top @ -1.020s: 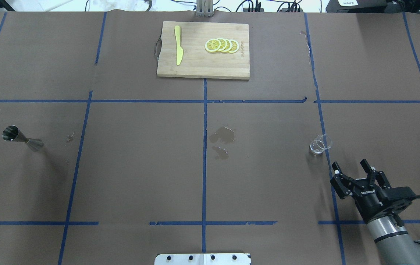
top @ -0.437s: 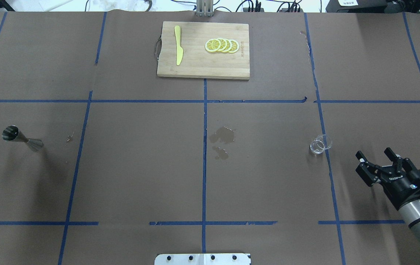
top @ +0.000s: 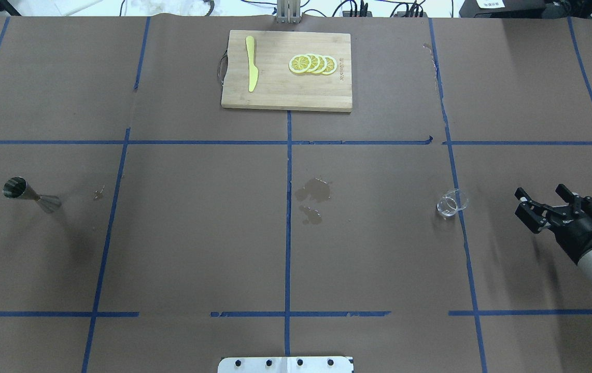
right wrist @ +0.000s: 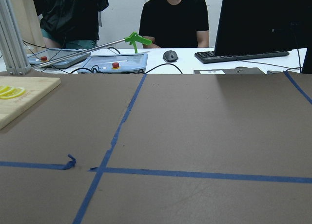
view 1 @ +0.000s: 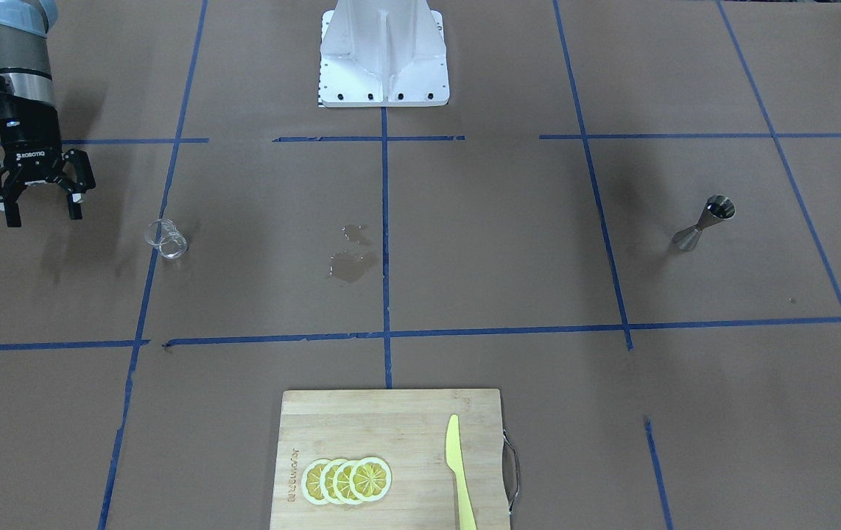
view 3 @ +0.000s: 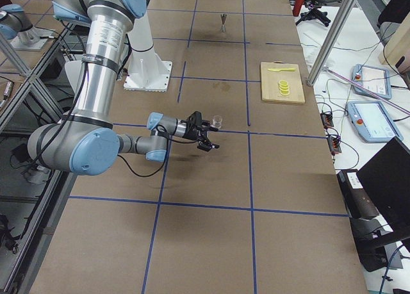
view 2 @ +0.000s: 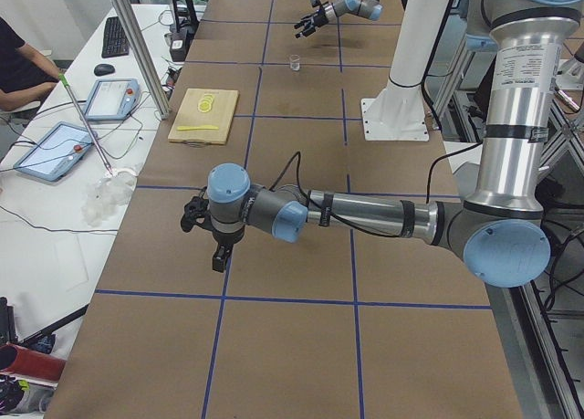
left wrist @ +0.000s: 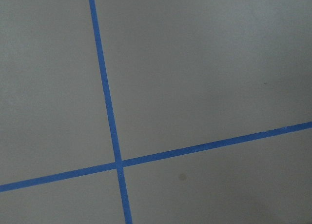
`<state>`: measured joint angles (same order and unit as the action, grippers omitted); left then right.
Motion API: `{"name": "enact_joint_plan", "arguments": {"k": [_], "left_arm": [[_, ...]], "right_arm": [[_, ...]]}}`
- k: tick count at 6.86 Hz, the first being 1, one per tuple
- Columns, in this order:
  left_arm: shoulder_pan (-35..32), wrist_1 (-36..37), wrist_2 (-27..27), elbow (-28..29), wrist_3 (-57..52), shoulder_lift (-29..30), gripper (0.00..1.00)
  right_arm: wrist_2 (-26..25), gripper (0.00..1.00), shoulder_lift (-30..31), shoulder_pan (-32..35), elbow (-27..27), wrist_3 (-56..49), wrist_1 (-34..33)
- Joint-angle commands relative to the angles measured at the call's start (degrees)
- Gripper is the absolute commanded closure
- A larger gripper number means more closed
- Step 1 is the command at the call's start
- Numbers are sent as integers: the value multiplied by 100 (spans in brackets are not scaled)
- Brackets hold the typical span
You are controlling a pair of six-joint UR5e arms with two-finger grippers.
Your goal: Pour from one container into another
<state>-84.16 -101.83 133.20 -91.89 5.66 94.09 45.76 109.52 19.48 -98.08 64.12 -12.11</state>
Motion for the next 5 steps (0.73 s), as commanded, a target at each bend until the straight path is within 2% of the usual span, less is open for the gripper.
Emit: {"name": "enact_joint_plan", "arguments": {"k": [1,2,3,5], "left_arm": [[-109,889,22,-40,-250,197,0],[-127,901,22,-153,-250,198,0],[-136,901,22,-224,-250,171,0],[-136,901,31,-207,-250,171,0]], "right_arm": [[1969,0,-167,1681,8,-844,-19],[3198,0,-255,2621,95,-1275,-176],[4524,0,-604,3631,113,-1941,-778],[6453,0,-1036,5242,96,-3215,-2069]]}}
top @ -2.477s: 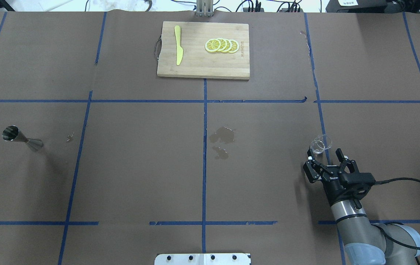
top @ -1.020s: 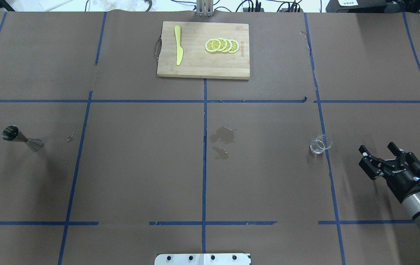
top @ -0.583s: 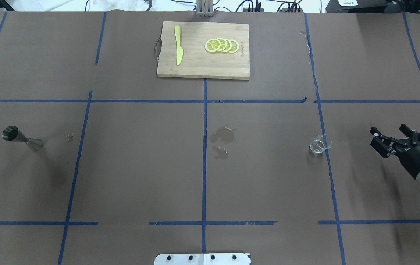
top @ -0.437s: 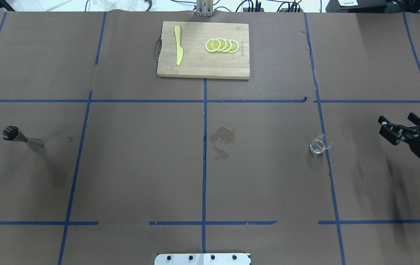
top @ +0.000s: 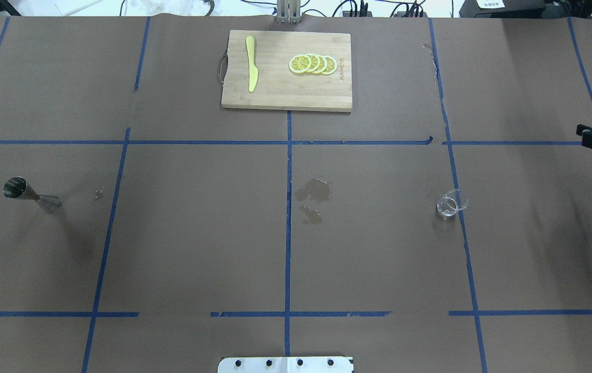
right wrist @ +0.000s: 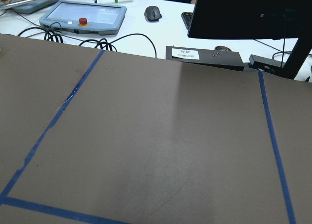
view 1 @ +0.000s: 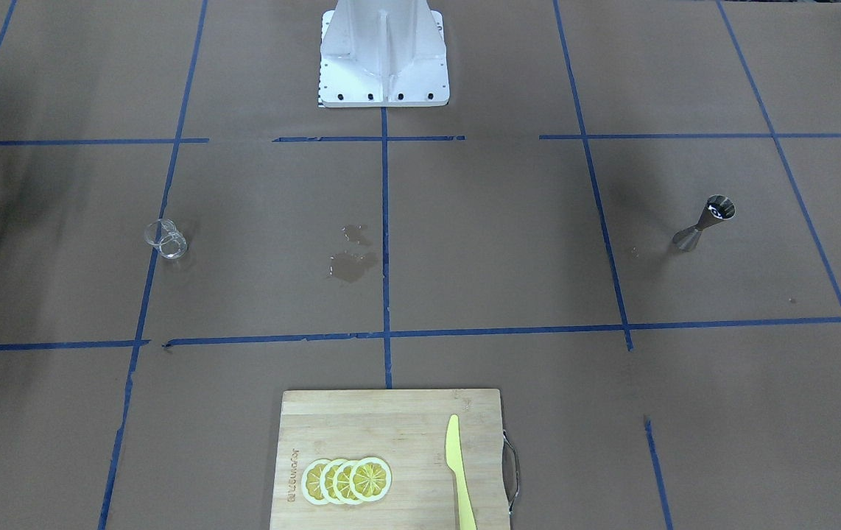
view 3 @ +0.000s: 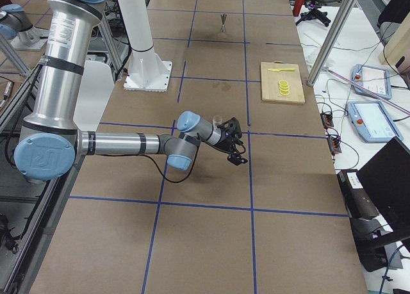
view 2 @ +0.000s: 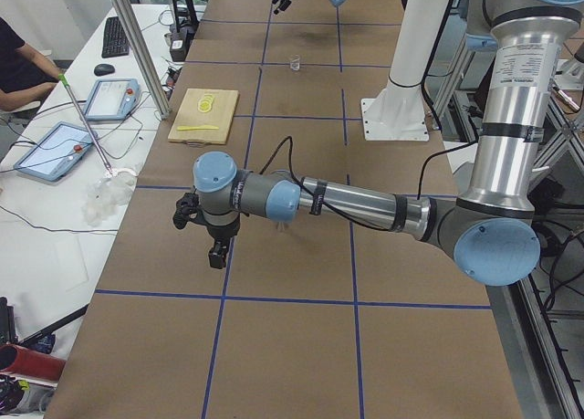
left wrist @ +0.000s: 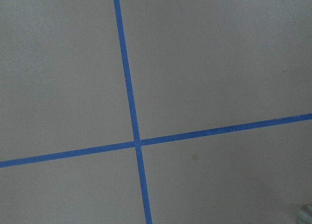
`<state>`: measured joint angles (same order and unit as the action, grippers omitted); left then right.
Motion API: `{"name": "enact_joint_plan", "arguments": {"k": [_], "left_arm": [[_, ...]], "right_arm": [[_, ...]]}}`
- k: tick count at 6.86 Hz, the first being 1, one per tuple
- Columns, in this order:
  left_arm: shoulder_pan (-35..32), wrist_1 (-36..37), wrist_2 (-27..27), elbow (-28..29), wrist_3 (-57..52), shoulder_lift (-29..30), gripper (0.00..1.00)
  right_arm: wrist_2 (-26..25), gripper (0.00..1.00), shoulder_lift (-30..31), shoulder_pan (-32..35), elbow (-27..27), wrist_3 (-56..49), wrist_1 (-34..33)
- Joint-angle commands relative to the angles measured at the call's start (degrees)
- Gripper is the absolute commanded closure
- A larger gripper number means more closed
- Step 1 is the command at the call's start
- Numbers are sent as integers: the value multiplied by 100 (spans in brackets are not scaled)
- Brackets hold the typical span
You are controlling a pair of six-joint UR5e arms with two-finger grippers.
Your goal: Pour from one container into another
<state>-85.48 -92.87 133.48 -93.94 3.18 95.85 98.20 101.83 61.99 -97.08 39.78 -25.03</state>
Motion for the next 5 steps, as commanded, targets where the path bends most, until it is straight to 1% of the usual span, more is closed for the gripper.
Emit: {"name": "enact_joint_plan", "arguments": {"k": [1,2,3,4,5], "left_arm": [[-4,-20,29,-19,-1,-58,0],[-4,14,21,-28,-1,-58,0],[5,215,38,-80,8,-6,0],[-4,573,64,-116,8,38,0],[-21,1203,308,-229,-1,169,0]], "right_arm": [[1967,0,-347,1608,5,-1675,-1515],[2767,0,-366,2232,-4,-2807,-2566],[3314,0,-401,2682,-38,-3819,-3604],[3598,0,-427,2782,-65,-4516,-4806],[3688,0,-715,2696,-91,-4662,-6289]]}}
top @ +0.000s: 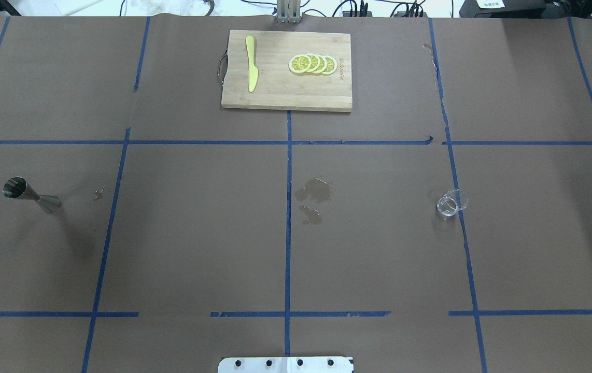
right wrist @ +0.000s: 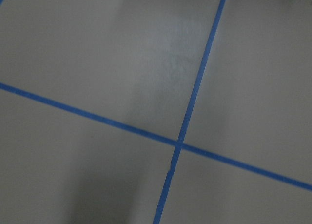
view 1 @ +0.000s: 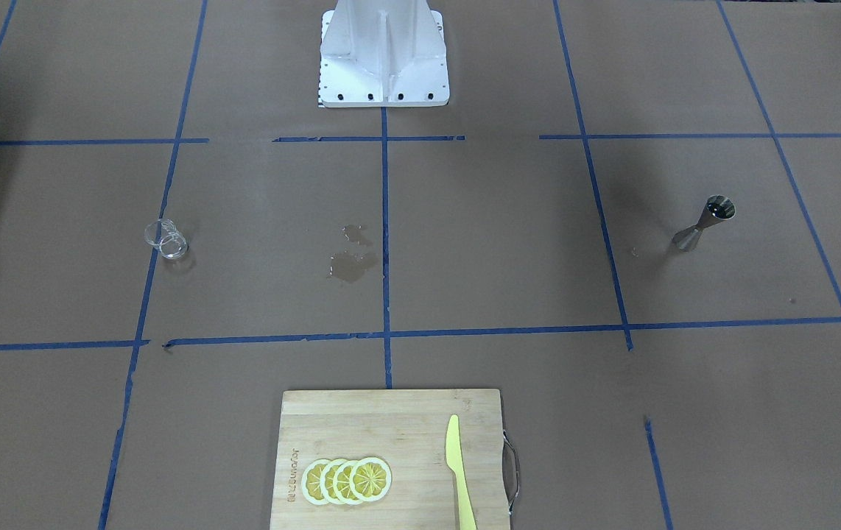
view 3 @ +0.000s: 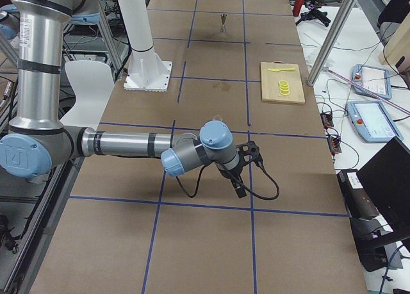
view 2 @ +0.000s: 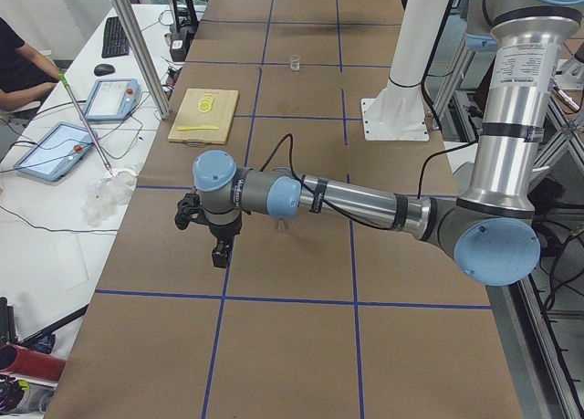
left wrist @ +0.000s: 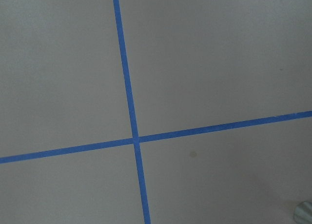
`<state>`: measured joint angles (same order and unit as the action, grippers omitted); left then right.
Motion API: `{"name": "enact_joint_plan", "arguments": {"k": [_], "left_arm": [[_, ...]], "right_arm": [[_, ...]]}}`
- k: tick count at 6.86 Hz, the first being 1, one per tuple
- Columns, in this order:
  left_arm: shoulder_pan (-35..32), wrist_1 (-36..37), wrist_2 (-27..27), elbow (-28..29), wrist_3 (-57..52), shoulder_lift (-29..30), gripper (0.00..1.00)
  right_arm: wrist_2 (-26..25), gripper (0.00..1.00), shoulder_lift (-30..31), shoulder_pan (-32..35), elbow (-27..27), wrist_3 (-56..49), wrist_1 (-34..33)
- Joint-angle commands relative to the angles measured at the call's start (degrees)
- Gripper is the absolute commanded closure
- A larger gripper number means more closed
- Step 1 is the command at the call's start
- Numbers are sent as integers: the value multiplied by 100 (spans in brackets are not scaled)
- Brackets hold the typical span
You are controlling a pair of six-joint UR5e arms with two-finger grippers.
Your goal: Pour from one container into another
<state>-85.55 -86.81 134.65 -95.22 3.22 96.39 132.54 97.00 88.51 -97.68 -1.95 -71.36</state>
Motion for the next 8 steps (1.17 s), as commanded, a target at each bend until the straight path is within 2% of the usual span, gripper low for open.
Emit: {"name": "enact_joint_plan", "arguments": {"k": [1,2,3,4,6,8], "left_arm": [[-49,970,262,-224,3,152,0],[-59,782,220,-260,-32,-48,0],[-33,293,202,-330,-24,-328,0],[3,149,210,-209,20,-305,0],[309,164,184,-6,-6,-122,0],[293,173,166,91,-6,-173,0]], "right_arm": [[264,0,-643,139,-180,-499,-2827],[264,0,-847,79,-443,-499,-3814],[255,0,-754,78,-628,-499,-3841],[229,0,-622,70,-673,-491,-3554],[255,0,-8,26,-526,-482,-2318],[238,0,65,-36,-498,-429,-2093]]}}
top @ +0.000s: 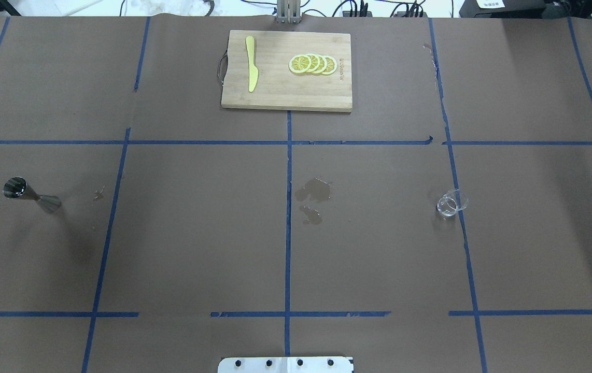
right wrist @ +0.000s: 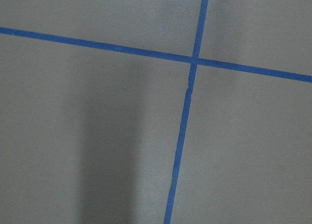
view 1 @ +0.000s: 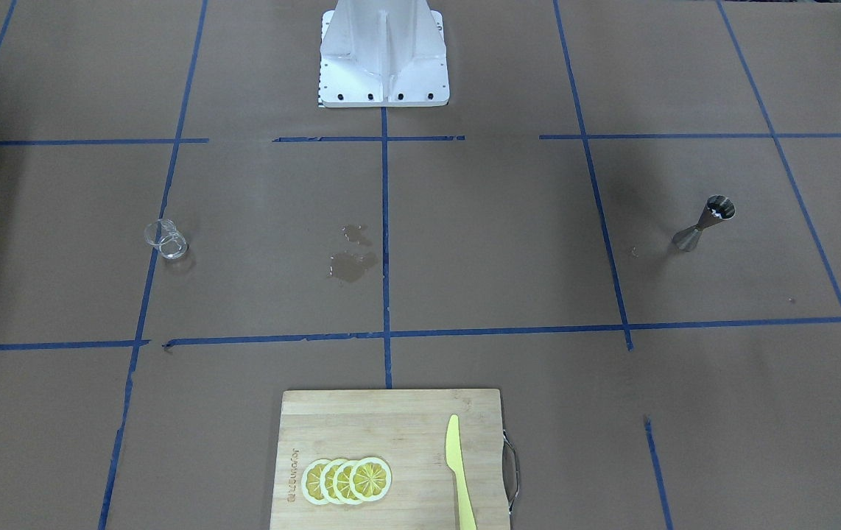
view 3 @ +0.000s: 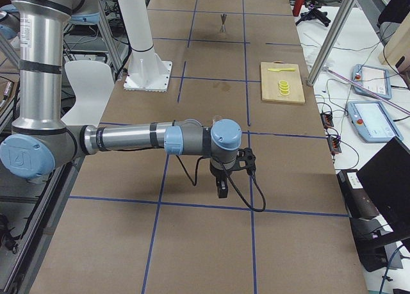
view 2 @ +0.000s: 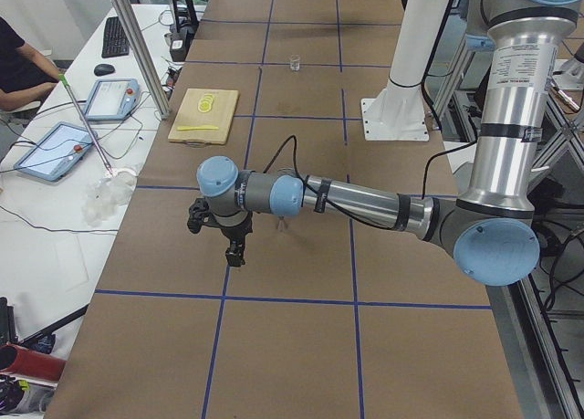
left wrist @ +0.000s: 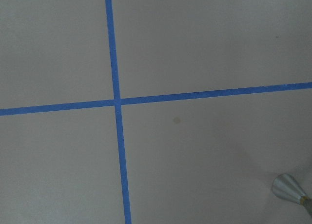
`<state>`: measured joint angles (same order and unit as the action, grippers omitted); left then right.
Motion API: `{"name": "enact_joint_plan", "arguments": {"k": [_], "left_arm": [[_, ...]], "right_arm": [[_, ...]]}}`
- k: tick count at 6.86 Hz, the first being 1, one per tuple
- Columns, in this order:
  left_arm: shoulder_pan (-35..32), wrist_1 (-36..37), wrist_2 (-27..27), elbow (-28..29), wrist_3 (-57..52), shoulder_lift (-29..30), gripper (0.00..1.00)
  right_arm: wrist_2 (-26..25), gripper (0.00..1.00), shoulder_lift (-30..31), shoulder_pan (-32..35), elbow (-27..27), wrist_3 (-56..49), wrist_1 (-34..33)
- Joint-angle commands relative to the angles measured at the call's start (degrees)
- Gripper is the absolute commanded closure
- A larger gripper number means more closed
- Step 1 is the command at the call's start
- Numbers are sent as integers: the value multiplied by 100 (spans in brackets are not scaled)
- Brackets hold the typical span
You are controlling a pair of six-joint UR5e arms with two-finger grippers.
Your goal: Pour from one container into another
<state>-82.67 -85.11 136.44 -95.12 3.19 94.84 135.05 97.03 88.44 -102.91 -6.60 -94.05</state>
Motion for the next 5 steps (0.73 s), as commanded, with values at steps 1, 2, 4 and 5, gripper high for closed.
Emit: {"name": "enact_joint_plan", "arguments": {"k": [1,2,4,5], "left_arm": [[-38,3,-82,-5,-203,-70,0],[-65,195,-83,11,-301,-62,0],[-361,494,-92,90,-1168,-62,0],[-486,513,-353,99,-1172,-53,0]], "right_arm": [[-14,0,9,-98,68,62,168],[-40,0,-35,-220,112,80,159],[-40,0,-140,-283,209,98,159],[-58,0,-167,-301,227,202,185]]}}
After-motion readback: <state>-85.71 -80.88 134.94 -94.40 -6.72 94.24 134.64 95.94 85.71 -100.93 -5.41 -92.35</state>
